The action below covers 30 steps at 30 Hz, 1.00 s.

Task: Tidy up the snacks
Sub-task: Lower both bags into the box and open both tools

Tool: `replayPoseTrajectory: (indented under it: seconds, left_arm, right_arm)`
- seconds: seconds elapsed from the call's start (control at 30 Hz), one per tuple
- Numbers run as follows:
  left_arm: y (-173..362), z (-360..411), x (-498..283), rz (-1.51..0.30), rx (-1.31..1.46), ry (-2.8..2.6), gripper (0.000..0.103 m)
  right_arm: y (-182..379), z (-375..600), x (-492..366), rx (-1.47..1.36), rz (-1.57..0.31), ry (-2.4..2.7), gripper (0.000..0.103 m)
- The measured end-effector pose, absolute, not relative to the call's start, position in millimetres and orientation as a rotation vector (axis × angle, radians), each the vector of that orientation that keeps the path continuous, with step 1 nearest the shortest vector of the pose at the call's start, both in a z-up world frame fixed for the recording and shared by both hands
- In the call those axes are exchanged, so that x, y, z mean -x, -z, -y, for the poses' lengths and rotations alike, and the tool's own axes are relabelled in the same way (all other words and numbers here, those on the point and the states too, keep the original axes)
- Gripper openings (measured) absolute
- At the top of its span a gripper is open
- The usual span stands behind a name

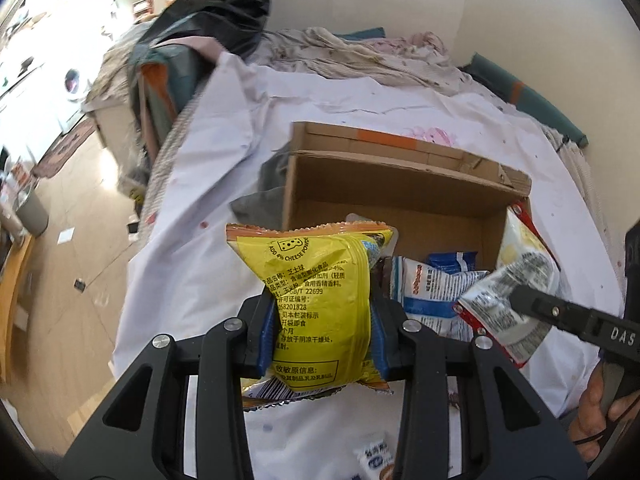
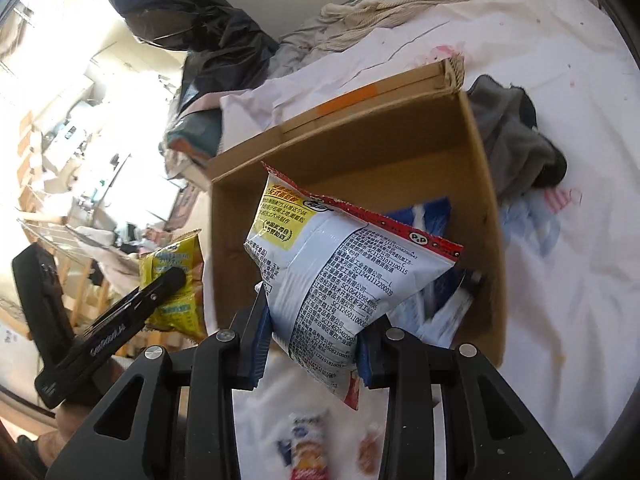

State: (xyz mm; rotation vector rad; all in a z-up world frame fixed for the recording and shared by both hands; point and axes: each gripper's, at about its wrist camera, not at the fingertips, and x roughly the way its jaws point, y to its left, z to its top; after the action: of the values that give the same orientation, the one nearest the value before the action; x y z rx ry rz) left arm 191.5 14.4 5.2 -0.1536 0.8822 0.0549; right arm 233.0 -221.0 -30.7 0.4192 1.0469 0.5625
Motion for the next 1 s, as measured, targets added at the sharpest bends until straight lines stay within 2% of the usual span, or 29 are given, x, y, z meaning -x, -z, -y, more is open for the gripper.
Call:
replayPoseTrajectory:
  seconds: [0.23,0.4,1.0]
  left_arm:
    - [17,-5,-205,-0.824,0.121,-0.05,0.034]
    - [29,-11,-203,-0.847,0.15,-0.064,0.034]
    - [35,-7,-202,-0.847,0.143,-0.059,0.035]
  right_arm:
    - [51,211,-237,-0.348,-1.067,-0.531,0.037]
    - [58,201,-234,-0.296,-1.077,-0.553,0.037]
    - [64,199,-234,-0.33,-1.104,-0.56,0.041]
